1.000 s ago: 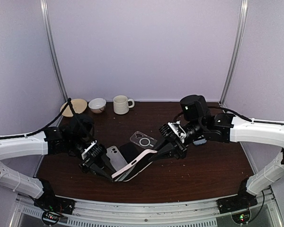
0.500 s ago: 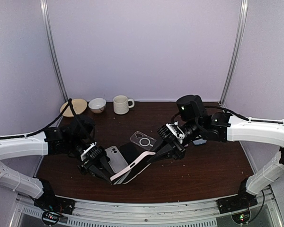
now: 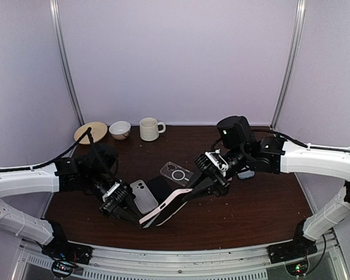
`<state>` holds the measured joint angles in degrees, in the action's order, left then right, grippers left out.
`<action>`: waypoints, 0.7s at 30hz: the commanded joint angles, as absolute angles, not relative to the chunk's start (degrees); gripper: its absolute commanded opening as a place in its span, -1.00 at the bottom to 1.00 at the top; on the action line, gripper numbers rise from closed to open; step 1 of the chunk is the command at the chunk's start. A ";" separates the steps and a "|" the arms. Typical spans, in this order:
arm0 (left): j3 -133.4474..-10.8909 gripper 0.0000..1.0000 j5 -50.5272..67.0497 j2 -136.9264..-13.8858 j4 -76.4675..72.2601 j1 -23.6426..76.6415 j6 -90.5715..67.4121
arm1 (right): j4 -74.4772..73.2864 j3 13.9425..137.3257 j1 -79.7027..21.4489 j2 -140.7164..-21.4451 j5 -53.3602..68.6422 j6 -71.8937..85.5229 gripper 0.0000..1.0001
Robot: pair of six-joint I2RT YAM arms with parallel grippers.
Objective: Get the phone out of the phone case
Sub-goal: Remove the top left corner of the phone from the phone case.
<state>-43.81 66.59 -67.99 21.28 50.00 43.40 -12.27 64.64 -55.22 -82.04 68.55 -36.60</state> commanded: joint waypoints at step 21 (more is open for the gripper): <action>-43.13 -0.49 47.66 -63.61 5.49 44.05 41.45 | -24.03 67.41 -58.62 -80.67 75.31 -43.55 -1.00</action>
<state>-42.39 57.21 -65.36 19.55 47.35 42.83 -18.39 66.52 -55.33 -81.97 64.60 -43.75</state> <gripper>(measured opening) 0.239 0.088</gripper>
